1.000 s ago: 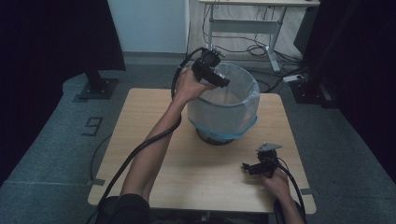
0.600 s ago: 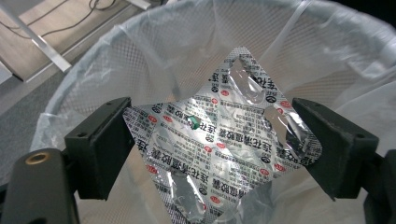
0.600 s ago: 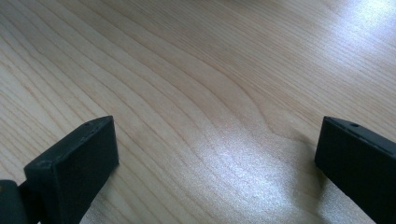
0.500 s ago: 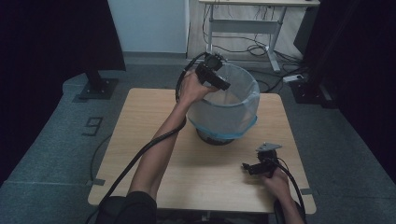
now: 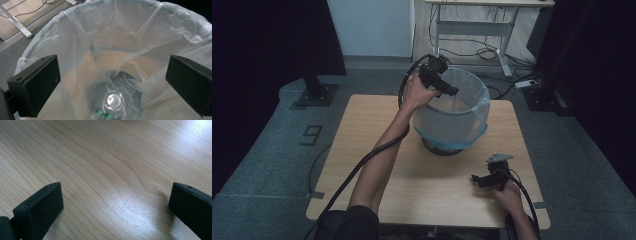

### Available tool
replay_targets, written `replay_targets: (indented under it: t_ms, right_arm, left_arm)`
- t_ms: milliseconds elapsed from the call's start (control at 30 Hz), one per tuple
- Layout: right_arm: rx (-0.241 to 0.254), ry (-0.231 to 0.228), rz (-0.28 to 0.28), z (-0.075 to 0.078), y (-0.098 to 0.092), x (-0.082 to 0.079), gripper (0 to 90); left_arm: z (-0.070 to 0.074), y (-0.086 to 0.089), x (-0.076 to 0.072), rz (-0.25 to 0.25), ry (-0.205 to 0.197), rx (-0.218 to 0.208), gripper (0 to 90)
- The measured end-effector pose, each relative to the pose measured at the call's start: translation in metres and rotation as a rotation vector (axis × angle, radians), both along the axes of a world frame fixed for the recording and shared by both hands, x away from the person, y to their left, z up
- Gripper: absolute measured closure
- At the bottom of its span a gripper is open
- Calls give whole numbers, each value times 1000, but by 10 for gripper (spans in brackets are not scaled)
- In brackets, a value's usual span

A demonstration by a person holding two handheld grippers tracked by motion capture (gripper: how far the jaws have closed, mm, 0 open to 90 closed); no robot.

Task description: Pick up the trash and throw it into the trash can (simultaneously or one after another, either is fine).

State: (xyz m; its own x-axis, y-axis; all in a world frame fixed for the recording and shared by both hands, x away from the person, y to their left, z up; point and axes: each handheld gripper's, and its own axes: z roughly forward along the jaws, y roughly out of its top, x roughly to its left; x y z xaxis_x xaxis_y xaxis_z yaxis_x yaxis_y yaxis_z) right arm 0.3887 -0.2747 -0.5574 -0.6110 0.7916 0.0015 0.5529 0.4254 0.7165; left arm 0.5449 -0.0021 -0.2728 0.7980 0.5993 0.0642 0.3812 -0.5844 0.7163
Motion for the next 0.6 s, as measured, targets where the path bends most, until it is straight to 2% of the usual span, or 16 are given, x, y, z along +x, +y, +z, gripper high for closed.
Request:
replay_targets:
  t_ms: [333,600]
  right_arm:
    - [0,0,0,0,0,0,0]
    - [0,0,0,0,0,0,0]
  left_arm:
    - [8,17,-13,-16,-23,-30,0]
    - [11,33,-23,-37,-33,-26,0]
